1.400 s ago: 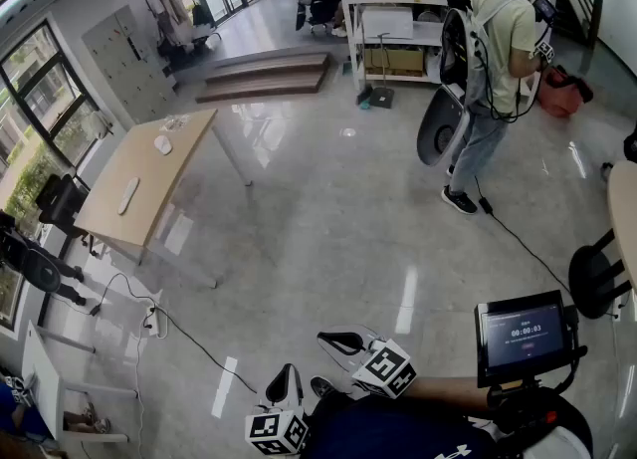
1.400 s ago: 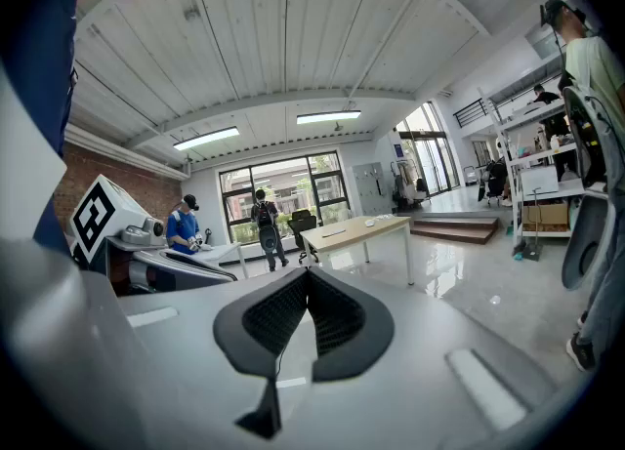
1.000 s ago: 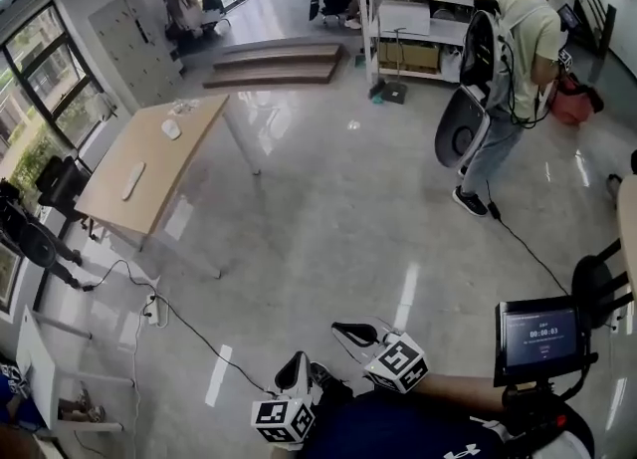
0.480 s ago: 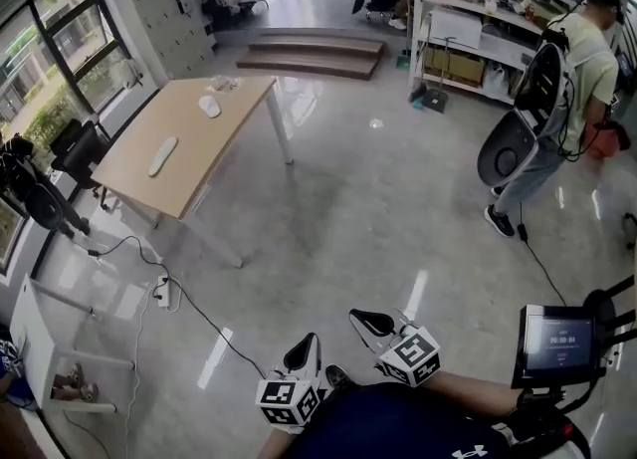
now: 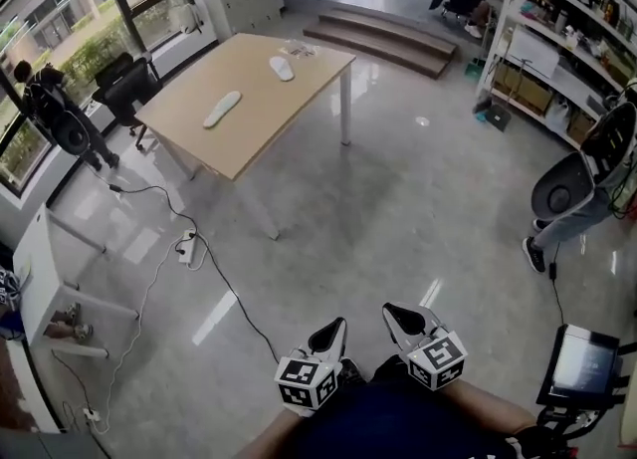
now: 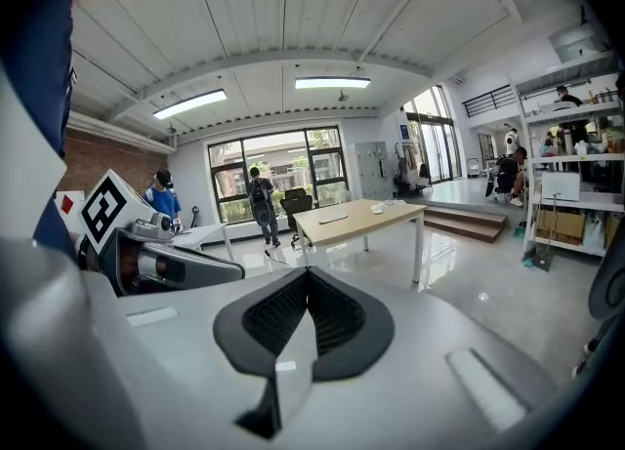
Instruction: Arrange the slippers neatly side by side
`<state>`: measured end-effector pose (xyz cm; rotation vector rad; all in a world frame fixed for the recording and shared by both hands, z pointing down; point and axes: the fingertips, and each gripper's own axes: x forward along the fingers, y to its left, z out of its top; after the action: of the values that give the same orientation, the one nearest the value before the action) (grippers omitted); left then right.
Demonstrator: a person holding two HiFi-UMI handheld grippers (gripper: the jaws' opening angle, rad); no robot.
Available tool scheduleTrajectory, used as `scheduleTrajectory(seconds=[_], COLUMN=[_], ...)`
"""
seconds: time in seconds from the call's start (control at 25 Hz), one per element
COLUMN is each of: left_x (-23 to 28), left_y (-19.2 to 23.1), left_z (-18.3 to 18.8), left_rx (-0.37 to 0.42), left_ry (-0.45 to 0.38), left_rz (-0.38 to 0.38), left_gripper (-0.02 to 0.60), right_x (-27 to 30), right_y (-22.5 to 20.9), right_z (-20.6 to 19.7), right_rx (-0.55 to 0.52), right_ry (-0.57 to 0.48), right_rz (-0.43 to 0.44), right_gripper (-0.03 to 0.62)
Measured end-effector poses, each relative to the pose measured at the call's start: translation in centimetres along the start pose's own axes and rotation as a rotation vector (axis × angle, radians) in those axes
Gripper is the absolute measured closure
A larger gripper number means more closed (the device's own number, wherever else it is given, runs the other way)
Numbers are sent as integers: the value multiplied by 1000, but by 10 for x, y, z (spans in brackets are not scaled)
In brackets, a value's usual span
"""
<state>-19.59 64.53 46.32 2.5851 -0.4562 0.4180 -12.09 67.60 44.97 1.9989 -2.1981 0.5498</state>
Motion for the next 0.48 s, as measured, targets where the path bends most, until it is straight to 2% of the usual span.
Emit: scheduleTrajectory(seconds=[0.2, 0.48], left_x=[9, 32], left_y=[26, 79], left_z=[2, 30], left_rx=[-33, -48], left_ry=[18, -11], left_rz=[25, 134], left_gripper=[578, 578], right_x=[34, 100], right_y=[0, -19], right_z=[-2, 17], right_rx=[11, 5], right_ry=[33, 24], right_rz=[45, 137], right_gripper=[583, 583])
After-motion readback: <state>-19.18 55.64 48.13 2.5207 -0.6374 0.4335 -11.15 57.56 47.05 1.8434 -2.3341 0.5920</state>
